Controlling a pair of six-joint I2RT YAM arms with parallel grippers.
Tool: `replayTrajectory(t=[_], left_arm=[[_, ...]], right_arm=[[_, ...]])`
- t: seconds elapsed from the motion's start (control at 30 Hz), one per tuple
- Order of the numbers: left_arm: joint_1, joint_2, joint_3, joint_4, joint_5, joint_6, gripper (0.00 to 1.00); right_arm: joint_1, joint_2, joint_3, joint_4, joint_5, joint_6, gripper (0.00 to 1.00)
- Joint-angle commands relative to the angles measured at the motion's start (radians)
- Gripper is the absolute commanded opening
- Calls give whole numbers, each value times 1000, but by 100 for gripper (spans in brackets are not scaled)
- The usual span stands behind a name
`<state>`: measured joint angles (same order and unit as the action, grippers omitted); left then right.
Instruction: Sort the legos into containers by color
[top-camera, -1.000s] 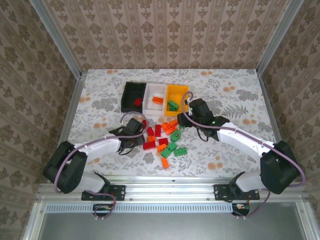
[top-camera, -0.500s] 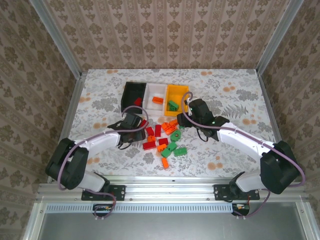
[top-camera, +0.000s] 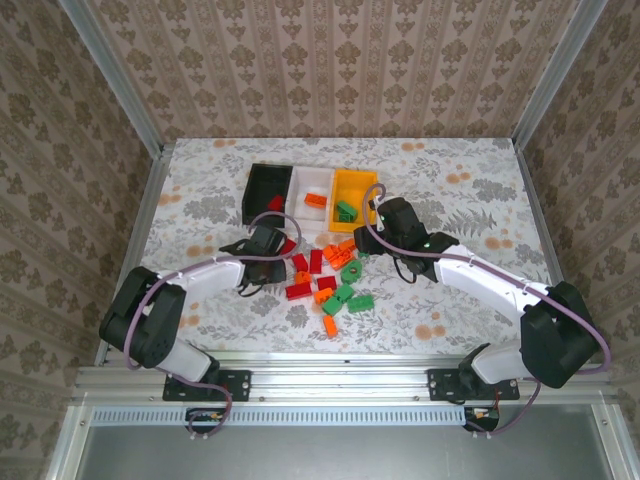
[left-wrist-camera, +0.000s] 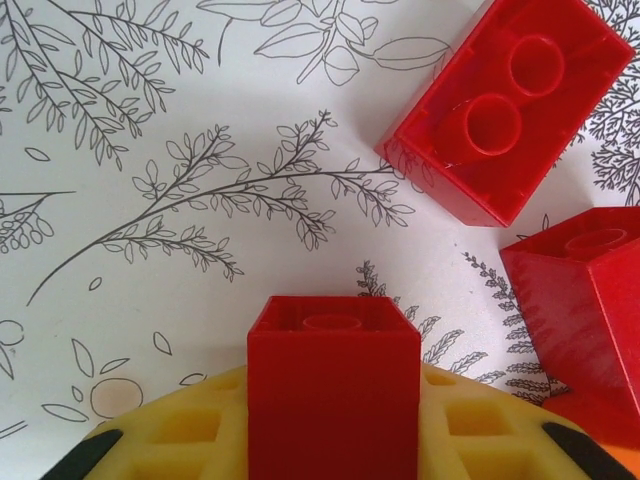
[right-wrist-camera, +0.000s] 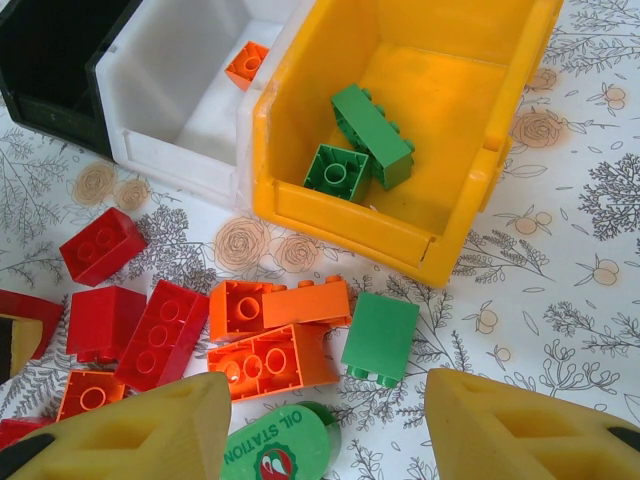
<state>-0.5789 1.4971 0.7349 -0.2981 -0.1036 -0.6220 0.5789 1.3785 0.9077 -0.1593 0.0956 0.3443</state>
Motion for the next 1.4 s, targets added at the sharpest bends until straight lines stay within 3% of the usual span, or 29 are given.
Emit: replayTrajectory(t=[0.0, 0.2, 0.4, 0.73, 0.87, 0.97, 1.17, 1.37], left_arm=[[16, -27, 57, -75, 17, 38, 13], [85, -81, 278, -180, -50, 142, 14], [197, 171, 630, -236, 2, 226, 14], [289, 515, 985, -302, 156, 247, 18], [298, 543, 1008, -309, 156, 244, 25], [301, 545, 1019, -317, 170, 252, 44], [297, 419, 937, -264, 218, 266, 70], [235, 228, 733, -229, 244, 253, 72]], right_arm=[[6, -10, -19, 33, -34, 14, 55], [6, 5, -98, 160, -51, 63, 55], [6, 2, -170, 244, 60, 88, 55], [6, 7, -166, 253, 27, 110, 56], [5, 7, -165, 251, 23, 110, 56], [6, 7, -165, 249, 23, 110, 56], [6, 7, -162, 248, 17, 110, 57], [5, 43, -159, 249, 15, 113, 56]])
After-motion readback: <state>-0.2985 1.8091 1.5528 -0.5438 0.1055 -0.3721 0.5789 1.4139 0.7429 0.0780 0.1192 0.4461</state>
